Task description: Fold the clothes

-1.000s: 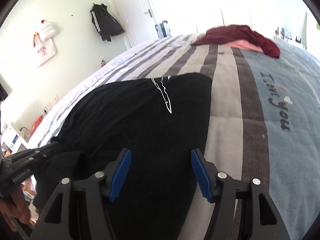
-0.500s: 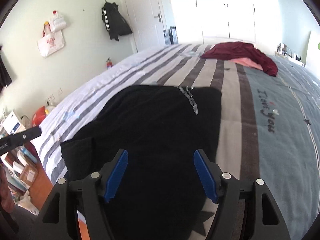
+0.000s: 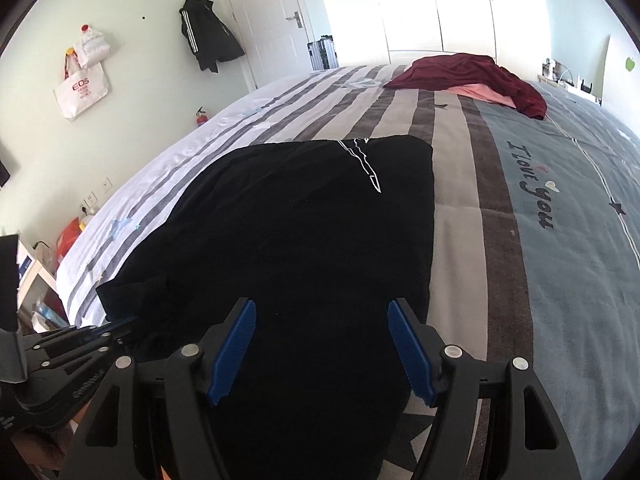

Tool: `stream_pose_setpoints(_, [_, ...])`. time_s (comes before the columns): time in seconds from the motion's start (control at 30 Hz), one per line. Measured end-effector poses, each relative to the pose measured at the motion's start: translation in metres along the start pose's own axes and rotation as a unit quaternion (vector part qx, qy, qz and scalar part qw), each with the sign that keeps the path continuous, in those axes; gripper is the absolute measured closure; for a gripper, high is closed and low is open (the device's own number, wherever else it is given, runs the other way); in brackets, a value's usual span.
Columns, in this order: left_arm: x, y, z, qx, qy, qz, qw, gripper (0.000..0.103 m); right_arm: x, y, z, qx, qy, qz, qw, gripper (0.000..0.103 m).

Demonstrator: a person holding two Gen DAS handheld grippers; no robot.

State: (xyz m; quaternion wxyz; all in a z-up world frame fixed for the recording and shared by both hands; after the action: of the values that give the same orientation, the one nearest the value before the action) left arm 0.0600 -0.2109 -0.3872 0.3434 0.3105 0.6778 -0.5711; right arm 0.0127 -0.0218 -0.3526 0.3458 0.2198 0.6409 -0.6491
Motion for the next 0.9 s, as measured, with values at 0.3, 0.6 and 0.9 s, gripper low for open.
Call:
stream_pose_setpoints(0.3, [-0.042, -0.001, 0.048, -0.061, 0.015, -0.042, 0.9971, 0.101, 0.004, 0.004, 0.001, 0.003, -0.011, 0.013, 1.000, 0.038])
stream_pose_setpoints(0.6, [-0.048, -0.036, 0.021, -0.039, 0.036, -0.076, 0.9957, 0.091, 0.007, 0.027, 0.069, -0.078, -0.037, 0.022, 0.996, 0.038])
stream_pose_setpoints(0.9, [-0.065, -0.048, 0.063, -0.063, 0.011, -0.089, 0.9940, 0.091, -0.005, 0.050, 0.143, -0.118, -0.160, 0.036, 0.979, 0.046])
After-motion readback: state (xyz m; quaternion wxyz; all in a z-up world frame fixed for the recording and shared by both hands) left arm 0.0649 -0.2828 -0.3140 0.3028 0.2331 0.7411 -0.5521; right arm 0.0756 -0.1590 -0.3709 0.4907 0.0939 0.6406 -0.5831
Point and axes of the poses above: each gripper's, at about its wrist camera, not at the fingertips, and x roughly the way its jaws point, z to its left, y to its underside, the point moved 4 cm from there along x, roughly the way its jaws point, and after that the axes turned 10 degrees about y, right-handed, at the moved point
